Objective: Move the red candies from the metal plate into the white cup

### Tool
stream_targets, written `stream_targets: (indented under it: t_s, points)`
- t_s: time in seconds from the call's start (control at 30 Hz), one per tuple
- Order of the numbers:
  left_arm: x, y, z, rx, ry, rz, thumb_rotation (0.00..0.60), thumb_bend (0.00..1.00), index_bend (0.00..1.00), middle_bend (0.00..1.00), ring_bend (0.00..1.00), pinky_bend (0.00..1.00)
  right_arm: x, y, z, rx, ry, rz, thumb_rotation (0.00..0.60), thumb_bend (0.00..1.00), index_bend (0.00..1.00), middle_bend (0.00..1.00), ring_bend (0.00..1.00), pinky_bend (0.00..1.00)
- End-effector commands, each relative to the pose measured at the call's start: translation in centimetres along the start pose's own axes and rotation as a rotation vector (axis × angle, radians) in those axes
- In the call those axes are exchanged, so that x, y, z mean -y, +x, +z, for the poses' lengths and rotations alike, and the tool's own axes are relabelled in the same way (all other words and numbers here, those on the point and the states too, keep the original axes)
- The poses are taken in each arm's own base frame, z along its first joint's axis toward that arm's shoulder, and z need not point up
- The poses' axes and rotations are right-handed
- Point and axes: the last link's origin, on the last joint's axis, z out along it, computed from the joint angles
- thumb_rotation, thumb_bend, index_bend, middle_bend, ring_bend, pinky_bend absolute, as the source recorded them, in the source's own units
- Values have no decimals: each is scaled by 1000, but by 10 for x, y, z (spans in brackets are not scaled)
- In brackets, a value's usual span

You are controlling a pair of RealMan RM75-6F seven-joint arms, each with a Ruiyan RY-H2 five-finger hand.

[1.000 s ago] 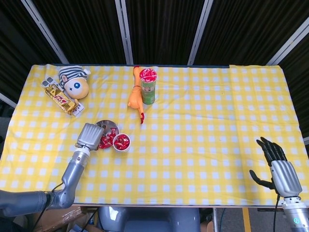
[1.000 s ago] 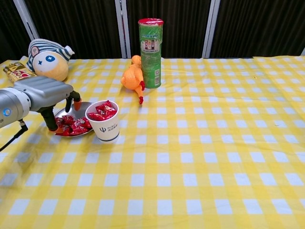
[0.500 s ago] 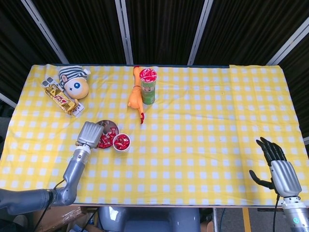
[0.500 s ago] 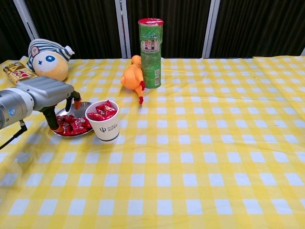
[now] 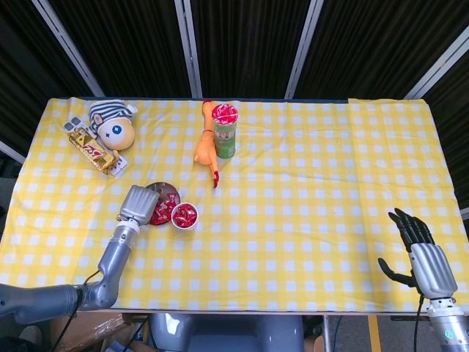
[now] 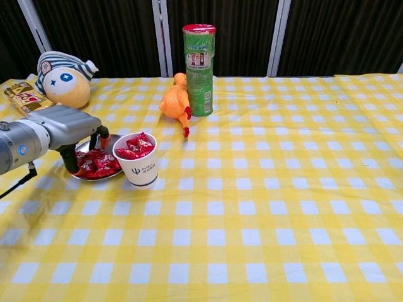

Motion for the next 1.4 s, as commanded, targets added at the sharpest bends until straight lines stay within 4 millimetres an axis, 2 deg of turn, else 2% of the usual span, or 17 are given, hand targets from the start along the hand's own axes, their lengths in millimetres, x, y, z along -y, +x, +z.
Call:
stream_targets:
  t_s: [0.03,0.23,0.43,0.8,1.3,1.4]
  points:
    - [-1,0,1,3,-2,1,600,353,333,369,837,911,0,0,0,-1,0,1,600,385,0,0,0,0]
    - [-4,-2,1,6,-6,2,600,470,393,426,838,911,0,0,0,0,-1,4,600,386,0,0,0,0]
    - [-5,-6,0,14,-9,2,600,531,428,464,838,911,0,1,0,-2,0,2,600,385,0,0,0,0]
    - [-2,-4,-1,-1,-6,-2,600,540,450,500,840,912,0,0,-1,-2,1,1,600,386,0,0,0,0]
    - [10,6,-4,-29,14,-21,600,540,450,502,842,911,1,0,-1,-3,2,1,600,385,0,0,0,0]
    - [14,14,-6,-51,18,-37,600,540,450,502,842,912,1,0,-1,-4,2,1,600,386,0,0,0,0]
